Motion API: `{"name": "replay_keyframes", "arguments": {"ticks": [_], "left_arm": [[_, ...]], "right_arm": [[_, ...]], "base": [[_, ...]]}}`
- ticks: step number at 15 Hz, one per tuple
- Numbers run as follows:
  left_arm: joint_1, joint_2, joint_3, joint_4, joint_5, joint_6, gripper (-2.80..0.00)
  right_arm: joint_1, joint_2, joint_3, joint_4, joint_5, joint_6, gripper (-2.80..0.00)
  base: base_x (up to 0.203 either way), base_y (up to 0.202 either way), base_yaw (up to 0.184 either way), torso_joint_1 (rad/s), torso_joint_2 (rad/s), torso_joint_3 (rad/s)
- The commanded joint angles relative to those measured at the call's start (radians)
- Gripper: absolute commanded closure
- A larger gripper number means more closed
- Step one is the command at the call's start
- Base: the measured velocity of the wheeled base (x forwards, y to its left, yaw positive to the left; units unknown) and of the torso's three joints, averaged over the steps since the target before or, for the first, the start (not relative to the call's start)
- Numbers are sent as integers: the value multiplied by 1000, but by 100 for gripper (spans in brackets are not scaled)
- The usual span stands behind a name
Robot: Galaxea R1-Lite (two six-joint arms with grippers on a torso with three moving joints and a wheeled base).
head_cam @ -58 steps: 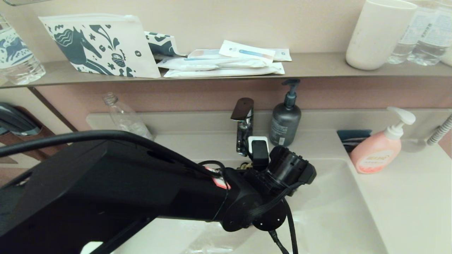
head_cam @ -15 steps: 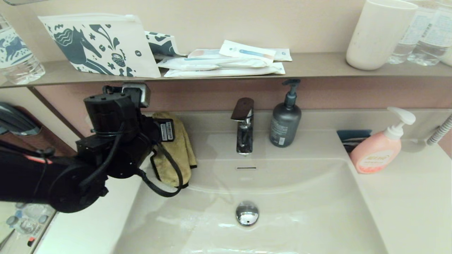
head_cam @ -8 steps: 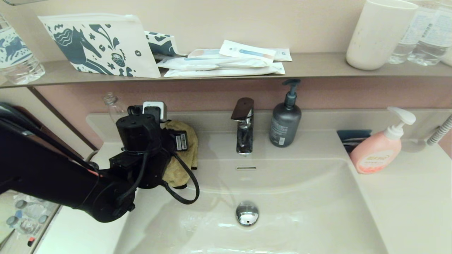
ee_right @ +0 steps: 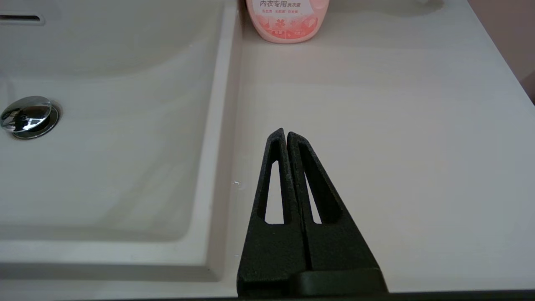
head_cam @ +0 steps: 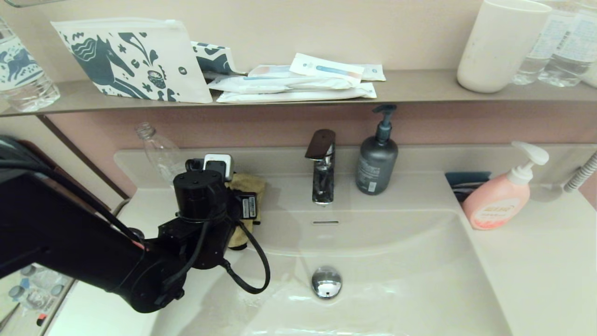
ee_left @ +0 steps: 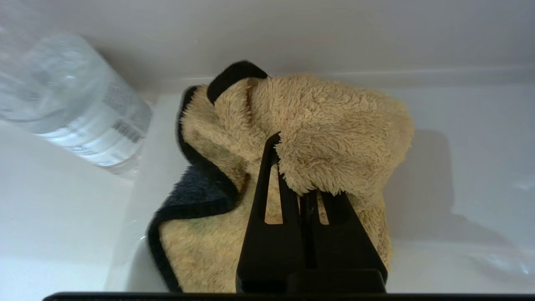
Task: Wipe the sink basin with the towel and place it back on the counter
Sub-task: Wipe the sink
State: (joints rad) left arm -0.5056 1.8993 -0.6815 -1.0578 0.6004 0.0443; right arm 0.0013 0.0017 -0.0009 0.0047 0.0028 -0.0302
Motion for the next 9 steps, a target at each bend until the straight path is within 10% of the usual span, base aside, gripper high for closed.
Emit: {"name": "replay_keyframes", "arguments": {"ticks": [1, 9], "left_arm": [[19, 30, -1, -17, -16, 0, 0], [0, 112, 3, -128, -6, -38, 0]], "right_arm": [[0, 0, 0, 0, 0, 0, 0], [0, 0, -1, 0, 0, 0, 0]], "base": [[0, 0, 0, 0, 0, 0], [0, 0, 0, 0, 0, 0]]}}
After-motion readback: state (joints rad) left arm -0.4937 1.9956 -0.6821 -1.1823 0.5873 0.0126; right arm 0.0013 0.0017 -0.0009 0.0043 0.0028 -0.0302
